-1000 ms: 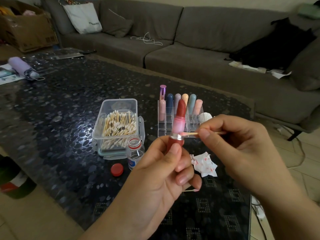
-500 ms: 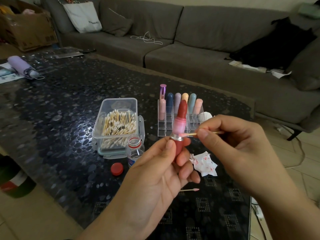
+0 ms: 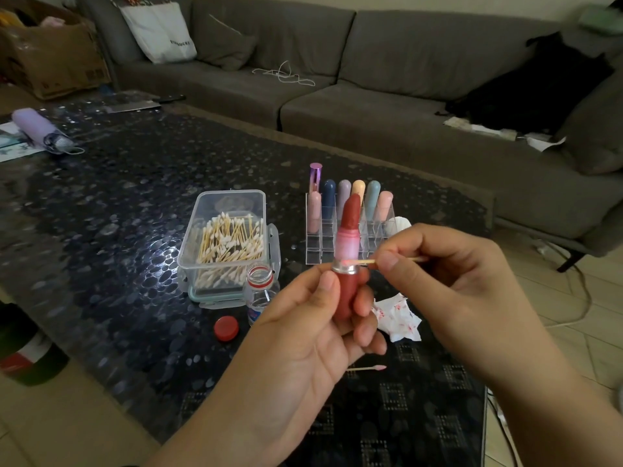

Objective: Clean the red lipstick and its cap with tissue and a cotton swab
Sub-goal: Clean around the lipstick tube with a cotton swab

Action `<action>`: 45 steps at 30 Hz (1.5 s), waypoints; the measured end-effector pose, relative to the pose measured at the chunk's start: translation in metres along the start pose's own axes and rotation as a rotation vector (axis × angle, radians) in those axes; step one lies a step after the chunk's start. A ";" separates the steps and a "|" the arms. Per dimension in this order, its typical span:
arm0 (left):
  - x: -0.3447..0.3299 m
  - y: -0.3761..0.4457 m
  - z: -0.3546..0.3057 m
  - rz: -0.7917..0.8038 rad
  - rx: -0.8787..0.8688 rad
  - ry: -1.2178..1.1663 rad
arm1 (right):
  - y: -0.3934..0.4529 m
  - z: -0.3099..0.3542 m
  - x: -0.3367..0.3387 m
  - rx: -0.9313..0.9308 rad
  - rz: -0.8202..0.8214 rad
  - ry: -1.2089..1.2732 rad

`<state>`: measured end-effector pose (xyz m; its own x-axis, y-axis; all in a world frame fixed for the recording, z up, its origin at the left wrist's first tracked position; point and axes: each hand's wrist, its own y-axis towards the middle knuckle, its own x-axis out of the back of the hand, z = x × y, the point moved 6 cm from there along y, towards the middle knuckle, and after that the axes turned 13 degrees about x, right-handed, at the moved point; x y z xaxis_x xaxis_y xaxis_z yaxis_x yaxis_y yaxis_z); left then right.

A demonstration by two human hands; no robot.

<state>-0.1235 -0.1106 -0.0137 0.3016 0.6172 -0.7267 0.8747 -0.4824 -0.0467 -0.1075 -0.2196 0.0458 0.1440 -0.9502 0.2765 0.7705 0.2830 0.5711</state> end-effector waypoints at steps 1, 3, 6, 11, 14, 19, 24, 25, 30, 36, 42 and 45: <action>0.000 0.000 0.000 -0.006 -0.001 0.003 | 0.000 0.001 -0.001 0.008 0.005 -0.009; 0.002 0.001 0.001 0.007 0.006 -0.003 | 0.000 0.001 -0.001 0.012 0.004 -0.037; 0.000 0.001 0.001 0.054 0.036 -0.026 | 0.000 -0.002 0.005 -0.008 -0.024 -0.043; -0.001 -0.001 0.002 0.014 0.055 -0.022 | -0.001 -0.002 0.004 -0.021 -0.009 -0.025; -0.002 -0.002 0.002 0.006 0.048 -0.004 | -0.001 0.001 0.000 -0.006 0.007 -0.024; 0.000 -0.001 -0.001 0.002 -0.007 0.030 | 0.000 -0.003 0.007 -0.015 -0.036 -0.026; 0.003 0.001 0.001 0.029 0.018 -0.007 | -0.001 -0.002 0.007 0.007 -0.035 -0.028; 0.000 0.001 0.001 0.060 0.028 -0.020 | -0.001 -0.001 0.005 0.013 -0.020 -0.029; -0.004 0.001 0.004 0.073 0.048 -0.018 | 0.000 0.000 0.002 0.004 0.000 -0.029; -0.004 -0.004 0.001 0.068 0.018 0.011 | -0.001 -0.002 0.010 -0.022 -0.053 -0.049; -0.004 -0.003 0.000 0.063 -0.016 0.033 | -0.001 0.003 0.002 0.006 -0.016 -0.006; -0.002 0.001 0.002 0.068 -0.017 0.039 | 0.000 0.003 0.003 0.011 -0.016 -0.024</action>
<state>-0.1243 -0.1132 -0.0134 0.3747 0.6074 -0.7005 0.8578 -0.5137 0.0134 -0.1096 -0.2221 0.0490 0.1163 -0.9512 0.2859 0.7655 0.2692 0.5844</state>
